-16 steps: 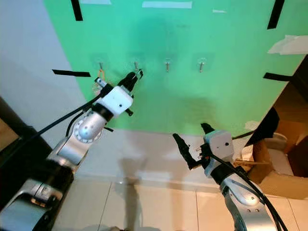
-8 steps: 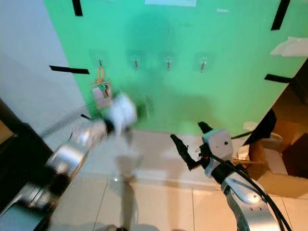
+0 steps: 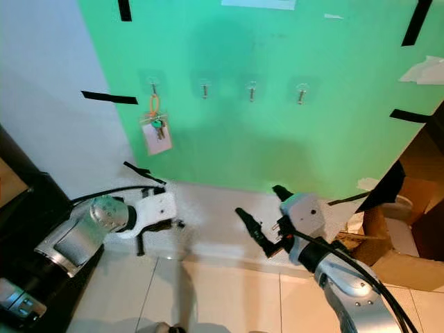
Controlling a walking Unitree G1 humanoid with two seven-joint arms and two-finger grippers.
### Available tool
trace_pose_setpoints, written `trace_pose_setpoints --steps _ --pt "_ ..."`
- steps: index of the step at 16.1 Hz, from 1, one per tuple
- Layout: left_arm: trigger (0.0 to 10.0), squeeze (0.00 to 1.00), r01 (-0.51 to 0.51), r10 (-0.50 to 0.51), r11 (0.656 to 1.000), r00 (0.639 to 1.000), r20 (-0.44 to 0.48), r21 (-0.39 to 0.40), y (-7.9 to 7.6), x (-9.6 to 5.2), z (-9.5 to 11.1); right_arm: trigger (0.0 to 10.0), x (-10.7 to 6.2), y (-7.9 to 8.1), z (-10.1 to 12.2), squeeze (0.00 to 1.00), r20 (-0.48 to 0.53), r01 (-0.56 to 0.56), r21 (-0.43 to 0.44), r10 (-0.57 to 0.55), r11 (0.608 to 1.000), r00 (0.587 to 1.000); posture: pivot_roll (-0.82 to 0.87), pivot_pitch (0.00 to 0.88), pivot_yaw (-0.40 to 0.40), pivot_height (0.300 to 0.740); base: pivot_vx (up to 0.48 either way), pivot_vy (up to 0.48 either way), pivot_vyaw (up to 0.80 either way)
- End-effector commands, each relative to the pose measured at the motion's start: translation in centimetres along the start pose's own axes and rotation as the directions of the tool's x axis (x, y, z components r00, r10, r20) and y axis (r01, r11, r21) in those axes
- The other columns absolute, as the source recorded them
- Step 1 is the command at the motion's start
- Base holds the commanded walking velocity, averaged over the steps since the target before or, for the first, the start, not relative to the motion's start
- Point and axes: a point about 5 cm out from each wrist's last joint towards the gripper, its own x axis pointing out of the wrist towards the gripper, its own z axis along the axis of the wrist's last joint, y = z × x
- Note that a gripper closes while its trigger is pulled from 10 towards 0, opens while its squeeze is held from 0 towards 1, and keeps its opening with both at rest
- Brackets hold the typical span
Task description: Hang keys on a hook
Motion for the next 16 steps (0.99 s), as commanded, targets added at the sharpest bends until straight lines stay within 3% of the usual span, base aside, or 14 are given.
trace_pose_setpoints --steps 1,3,4,5,6,9,10,13,16 --pt "10.0 0.00 0.009 -0.008 1.000 0.999 0.031 -0.014 0.3 -0.2 0.6 10.0 0.2 0.2 0.7 0.00 0.021 -0.033 -0.012 0.033 0.999 0.999 -0.21 0.000 0.053 0.740 0.000 0.000 0.00" --pt "10.0 0.00 0.030 -0.029 0.999 0.995 0.091 -0.012 0.7 -0.2 1.8 10.0 0.7 0.5 1.4 0.00 0.043 -0.092 -0.007 0.092 0.996 0.995 -0.21 0.000 0.058 0.740 0.000 0.000 0.00" --pt "10.0 0.00 0.033 -0.036 0.999 0.976 0.216 0.021 0.9 -0.8 3.2 10.0 1.1 0.8 1.9 0.00 0.055 -0.139 -0.023 0.140 0.990 0.989 -0.21 0.000 0.065 0.740 0.000 0.000 0.00" --pt "10.0 0.00 0.032 -0.039 0.999 0.965 0.260 0.030 1.0 -1.1 3.6 10.0 1.2 0.9 2.0 0.00 0.057 -0.150 -0.031 0.151 0.988 0.987 -0.21 0.000 0.065 0.740 0.000 0.000 0.00" --pt "10.0 0.00 -0.004 -0.017 0.998 0.939 0.344 0.060 2.0 -2.6 4.0 10.0 1.8 0.9 3.3 0.00 0.117 -0.144 -0.027 0.146 0.989 0.982 -0.21 0.000 0.070 0.740 0.000 0.000 0.00" --pt "10.0 0.00 -0.023 -0.015 0.997 0.894 0.449 0.079 3.8 -5.0 5.0 10.0 2.6 1.2 6.1 0.00 0.227 -0.172 -0.023 0.173 0.985 0.958 -0.21 0.000 0.078 0.740 0.000 0.000 0.00" --pt "10.0 0.00 -0.023 -0.015 0.997 0.894 0.449 0.079 3.8 -5.0 5.0 10.0 2.6 1.2 6.1 0.00 0.227 -0.172 -0.023 0.173 0.985 0.958 -0.21 0.000 0.078 0.740 0.000 0.000 0.00" --pt "10.0 0.00 -0.065 -0.016 0.990 0.835 0.550 0.128 5.0 -6.5 6.9 10.0 3.4 2.0 8.4 0.00 0.285 -0.224 -0.096 0.242 0.970 0.927 -0.21 0.000 0.082 0.740 0.000 0.000 0.00" --pt "10.0 0.00 -0.070 -0.035 0.986 0.808 0.588 0.155 5.2 -7.1 7.9 10.0 4.3 2.4 9.2 0.00 0.272 -0.240 -0.130 0.268 0.962 0.924 -0.20 0.000 0.072 0.740 0.000 0.000 0.00"
